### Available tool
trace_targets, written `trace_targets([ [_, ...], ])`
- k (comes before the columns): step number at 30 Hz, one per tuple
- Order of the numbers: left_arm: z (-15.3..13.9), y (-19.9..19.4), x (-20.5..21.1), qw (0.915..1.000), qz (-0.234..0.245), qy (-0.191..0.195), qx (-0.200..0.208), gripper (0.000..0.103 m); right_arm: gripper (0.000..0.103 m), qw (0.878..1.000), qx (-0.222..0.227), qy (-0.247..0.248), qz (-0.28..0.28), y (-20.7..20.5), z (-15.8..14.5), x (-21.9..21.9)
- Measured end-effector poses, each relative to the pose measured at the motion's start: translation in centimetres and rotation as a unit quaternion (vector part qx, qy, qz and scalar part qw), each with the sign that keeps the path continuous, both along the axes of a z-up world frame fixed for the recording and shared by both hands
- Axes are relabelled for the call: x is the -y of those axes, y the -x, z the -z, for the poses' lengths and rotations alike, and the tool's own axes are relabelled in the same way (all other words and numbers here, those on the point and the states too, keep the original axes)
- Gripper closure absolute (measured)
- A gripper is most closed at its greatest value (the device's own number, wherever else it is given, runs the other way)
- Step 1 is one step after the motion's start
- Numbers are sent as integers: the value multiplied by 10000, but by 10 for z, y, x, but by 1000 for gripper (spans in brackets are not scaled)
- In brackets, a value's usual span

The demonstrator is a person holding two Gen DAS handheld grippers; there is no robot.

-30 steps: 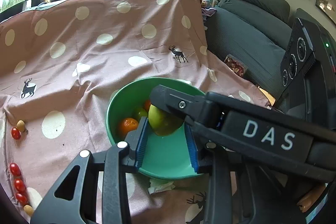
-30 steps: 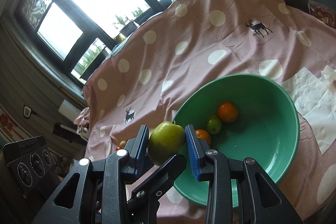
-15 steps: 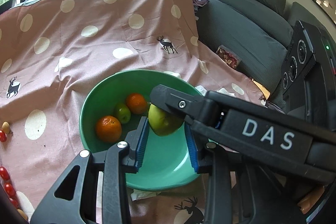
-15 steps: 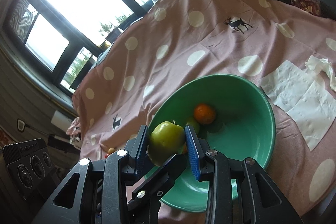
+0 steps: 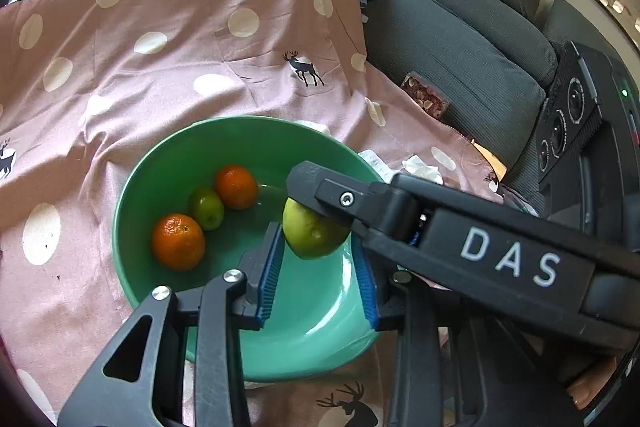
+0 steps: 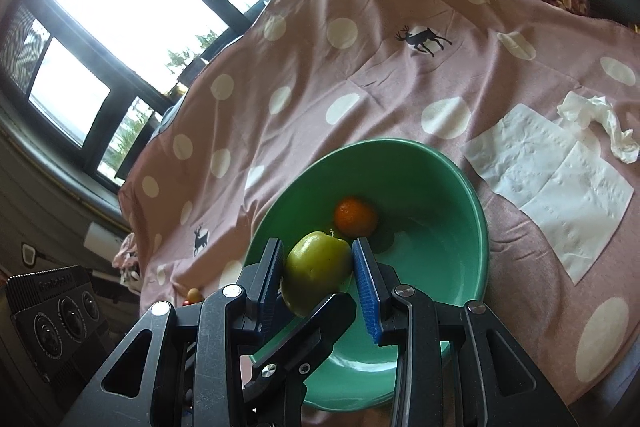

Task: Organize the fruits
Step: 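Lower the apple into the bowl and open the right gripper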

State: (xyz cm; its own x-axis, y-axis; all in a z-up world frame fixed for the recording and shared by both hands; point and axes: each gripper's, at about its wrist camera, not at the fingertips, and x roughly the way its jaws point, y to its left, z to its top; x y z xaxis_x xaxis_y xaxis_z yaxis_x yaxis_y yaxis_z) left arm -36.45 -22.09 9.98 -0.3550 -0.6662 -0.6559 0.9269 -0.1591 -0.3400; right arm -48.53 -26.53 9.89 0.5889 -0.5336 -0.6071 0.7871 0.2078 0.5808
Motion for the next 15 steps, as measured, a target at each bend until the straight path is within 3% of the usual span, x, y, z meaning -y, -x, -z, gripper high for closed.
trace_targets([
  [15, 13, 0, 11, 9993, 136, -268, -225, 69, 65, 9993, -228, -244, 148, 2, 8, 7],
])
